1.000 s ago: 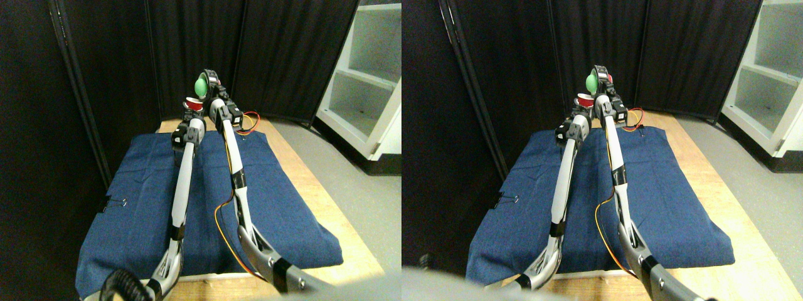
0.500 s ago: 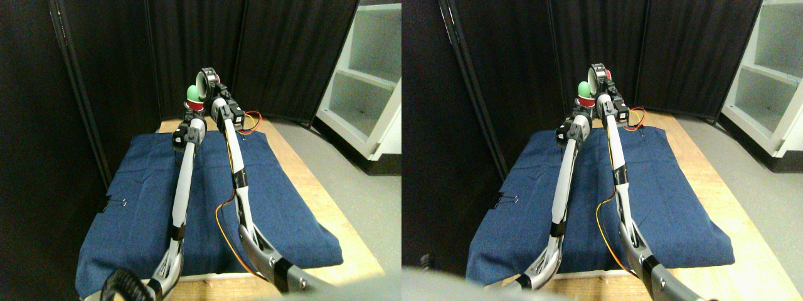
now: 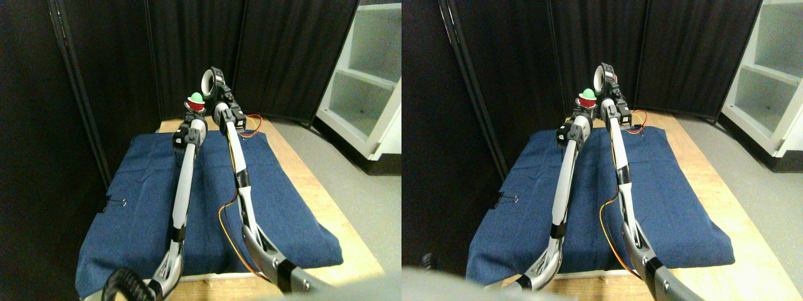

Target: Pour (bimanual)

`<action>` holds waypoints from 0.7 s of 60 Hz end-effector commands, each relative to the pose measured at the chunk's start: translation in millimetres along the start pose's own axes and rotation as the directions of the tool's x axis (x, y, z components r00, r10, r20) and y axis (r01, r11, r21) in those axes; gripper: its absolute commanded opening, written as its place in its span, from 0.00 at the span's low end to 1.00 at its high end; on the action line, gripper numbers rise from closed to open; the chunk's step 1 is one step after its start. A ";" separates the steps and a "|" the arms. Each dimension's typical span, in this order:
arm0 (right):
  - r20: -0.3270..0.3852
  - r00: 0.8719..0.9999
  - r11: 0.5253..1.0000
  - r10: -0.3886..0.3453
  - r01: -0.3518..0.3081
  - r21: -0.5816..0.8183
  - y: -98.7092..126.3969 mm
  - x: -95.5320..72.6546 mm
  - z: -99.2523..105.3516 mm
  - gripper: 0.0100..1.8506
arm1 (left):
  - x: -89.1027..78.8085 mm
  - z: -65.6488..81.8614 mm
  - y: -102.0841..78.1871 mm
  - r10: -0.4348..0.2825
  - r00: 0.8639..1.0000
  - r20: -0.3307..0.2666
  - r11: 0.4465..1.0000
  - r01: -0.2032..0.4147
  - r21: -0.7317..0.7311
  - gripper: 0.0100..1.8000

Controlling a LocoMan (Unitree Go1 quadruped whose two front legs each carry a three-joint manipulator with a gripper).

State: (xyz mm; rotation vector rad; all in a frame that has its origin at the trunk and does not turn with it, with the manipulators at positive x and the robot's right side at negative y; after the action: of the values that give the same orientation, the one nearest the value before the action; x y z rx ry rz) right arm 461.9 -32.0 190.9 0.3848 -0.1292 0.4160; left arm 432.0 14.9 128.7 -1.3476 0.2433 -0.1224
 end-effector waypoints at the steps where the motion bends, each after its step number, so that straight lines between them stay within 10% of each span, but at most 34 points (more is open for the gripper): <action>1: 0.054 0.998 0.995 -0.038 0.032 0.096 3.5 -1.1 10.2 0.17 | -2.0 0.1 -5.9 -0.041 0.999 -0.010 0.999 0.041 -0.009 0.18; 42: 0.061 0.959 0.752 -0.278 0.178 0.635 -8.7 -9.1 13.0 0.17 | -7.7 13.0 -4.6 -0.066 0.998 -0.003 0.998 0.066 0.002 0.18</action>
State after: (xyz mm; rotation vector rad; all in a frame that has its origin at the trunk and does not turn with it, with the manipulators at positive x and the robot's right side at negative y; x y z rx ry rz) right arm 460.2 -50.0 190.2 1.0650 -0.0429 0.1488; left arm 427.6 25.7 127.0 -1.3280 0.2459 -0.1404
